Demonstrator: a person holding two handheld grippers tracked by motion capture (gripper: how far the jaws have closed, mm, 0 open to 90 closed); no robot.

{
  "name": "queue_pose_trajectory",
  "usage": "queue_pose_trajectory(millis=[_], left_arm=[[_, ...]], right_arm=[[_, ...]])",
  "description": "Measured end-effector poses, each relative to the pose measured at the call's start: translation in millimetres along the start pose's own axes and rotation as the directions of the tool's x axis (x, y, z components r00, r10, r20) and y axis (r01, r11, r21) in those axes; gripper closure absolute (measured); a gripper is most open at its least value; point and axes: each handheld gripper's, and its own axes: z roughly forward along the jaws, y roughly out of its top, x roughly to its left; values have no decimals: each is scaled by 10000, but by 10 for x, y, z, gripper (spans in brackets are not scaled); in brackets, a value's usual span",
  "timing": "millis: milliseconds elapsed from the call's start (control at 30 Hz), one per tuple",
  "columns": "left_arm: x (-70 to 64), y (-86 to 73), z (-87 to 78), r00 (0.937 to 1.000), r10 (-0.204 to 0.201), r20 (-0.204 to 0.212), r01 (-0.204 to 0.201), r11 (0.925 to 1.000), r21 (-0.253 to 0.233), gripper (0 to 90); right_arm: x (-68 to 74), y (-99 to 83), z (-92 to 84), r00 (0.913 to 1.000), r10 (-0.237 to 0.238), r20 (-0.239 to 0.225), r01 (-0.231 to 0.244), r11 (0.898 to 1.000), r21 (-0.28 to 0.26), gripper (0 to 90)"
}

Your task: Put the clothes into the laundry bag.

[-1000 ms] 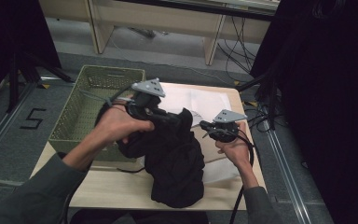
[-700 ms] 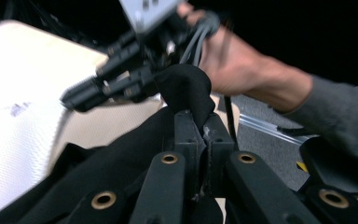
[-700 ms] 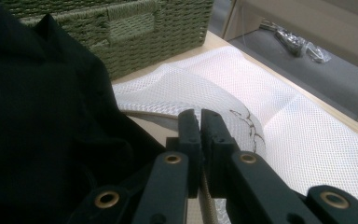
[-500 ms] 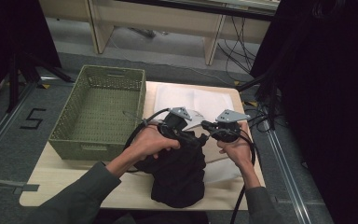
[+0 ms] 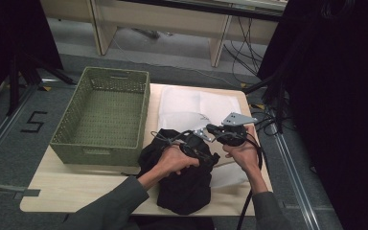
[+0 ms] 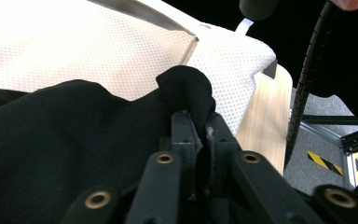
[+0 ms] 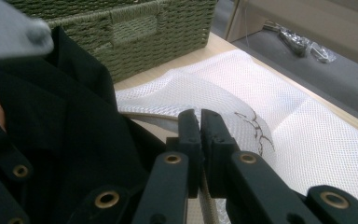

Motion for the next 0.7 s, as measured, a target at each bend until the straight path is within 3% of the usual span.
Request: queue_pose_trajectory(millis=[67, 133, 200, 267, 333, 433, 533, 600, 633, 700], left_arm=[[-44, 17, -65, 9999, 161, 24, -161, 9998, -79, 708], [-110, 48, -205, 9984, 521, -221, -527, 9983, -239, 603], [-156, 76, -404, 9967, 743, -332, -761, 9954, -581, 538], [-170, 98, -639, 9931, 891, -765, -953, 9920, -829, 466], [-133, 98, -873, 9888, 958, -1145, -1075, 9891, -1005, 454], [-12, 56, -1169, 9758, 894, -1993, -1072, 9910, -802, 413], [136, -39, -1374, 9645, 492, -2594, -695, 9952, -696, 379], [216, -127, -1443, 9501, 236, -3112, -402, 9981, -469, 349], [260, -169, -1461, 9423, 316, -3333, -403, 9990, -191, 344], [345, -250, -1441, 9352, 4, -3540, -21, 10000, -45, 327]], right_arm=[[-20, -3, 1, 10000, -99, -2, 99, 9999, -79, 882], [-21, -4, -5, 9999, -100, -70, 100, 9999, 72, 882], [-17, 0, -9, 9999, -96, -123, 98, 9998, 198, 882], [-14, 3, -10, 9999, -110, -81, 112, 9997, 205, 882], [-7, 1, 1, 9999, -116, -8, 116, 9999, 109, 882], [2, 6, 9, 9999, -130, 12, 130, 9999, 48, 882], [17, 7, 6, 10000, -16, 8, 16, 10000, 85, 882], [16, 5, 8, 10000, -11, -6, 11, 10000, 99, 882], [15, 4, 9, 10000, -14, -10, 14, 10000, 98, 882], [8, 6, 8, 10000, -68, -32, 68, 9999, 158, 882]])
